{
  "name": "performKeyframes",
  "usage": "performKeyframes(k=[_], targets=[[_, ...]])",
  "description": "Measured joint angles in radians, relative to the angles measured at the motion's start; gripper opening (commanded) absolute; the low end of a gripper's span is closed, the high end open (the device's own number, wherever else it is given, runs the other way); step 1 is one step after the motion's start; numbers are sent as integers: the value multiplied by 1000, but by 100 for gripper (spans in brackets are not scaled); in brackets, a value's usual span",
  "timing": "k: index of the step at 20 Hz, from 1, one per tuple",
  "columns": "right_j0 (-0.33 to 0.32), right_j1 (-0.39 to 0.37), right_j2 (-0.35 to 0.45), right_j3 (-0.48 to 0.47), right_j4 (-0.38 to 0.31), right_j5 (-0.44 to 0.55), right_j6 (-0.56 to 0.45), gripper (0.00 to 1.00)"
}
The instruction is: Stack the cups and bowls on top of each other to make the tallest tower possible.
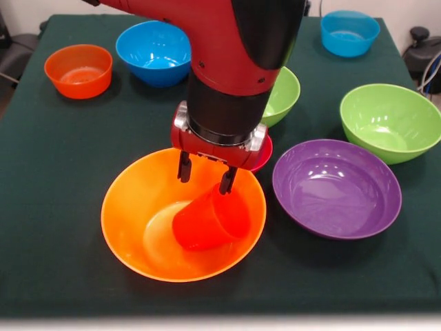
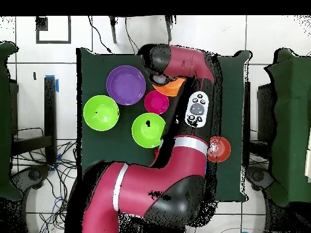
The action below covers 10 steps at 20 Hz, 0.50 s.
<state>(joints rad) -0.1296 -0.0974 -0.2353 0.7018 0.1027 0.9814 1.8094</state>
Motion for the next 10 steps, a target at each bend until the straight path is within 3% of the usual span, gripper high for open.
performKeyframes(k=[10], targets=[[-2,6,0,0,0,0,0,100]])
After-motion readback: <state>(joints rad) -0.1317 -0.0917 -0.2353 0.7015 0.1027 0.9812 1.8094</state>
